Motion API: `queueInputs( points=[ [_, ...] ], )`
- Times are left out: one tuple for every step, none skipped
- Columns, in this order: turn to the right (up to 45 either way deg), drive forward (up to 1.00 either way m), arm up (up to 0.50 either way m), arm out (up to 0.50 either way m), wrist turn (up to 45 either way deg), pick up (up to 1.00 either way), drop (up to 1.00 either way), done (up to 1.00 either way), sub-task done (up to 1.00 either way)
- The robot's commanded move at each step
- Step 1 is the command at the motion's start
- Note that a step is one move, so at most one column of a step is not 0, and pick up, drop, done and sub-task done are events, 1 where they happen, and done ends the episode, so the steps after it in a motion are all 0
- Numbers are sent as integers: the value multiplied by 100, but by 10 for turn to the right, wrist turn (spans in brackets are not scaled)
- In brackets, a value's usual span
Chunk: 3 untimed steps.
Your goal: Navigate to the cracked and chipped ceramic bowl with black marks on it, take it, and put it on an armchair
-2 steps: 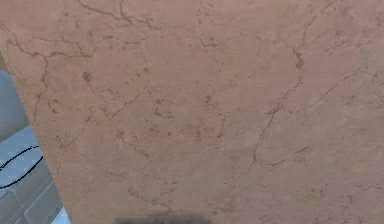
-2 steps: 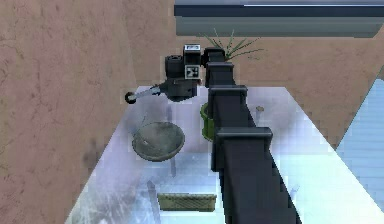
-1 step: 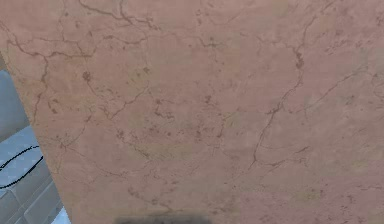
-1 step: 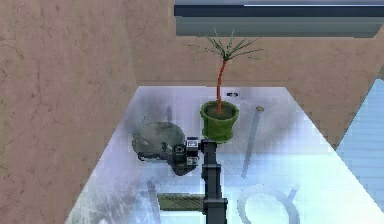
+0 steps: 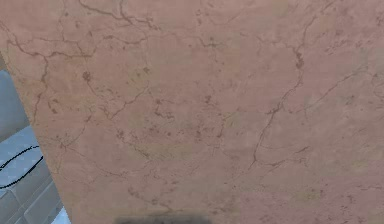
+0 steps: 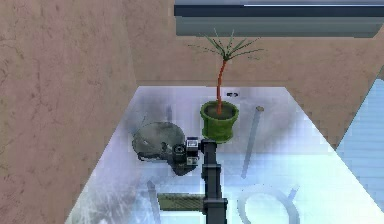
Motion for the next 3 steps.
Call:
queueInputs(
  points=[
    [0,0,10,0,0,0,0,0,0],
    [0,0,16,0,0,0,0,0,0],
    [0,0,0,0,-450,0,0,0,0]
  ],
)
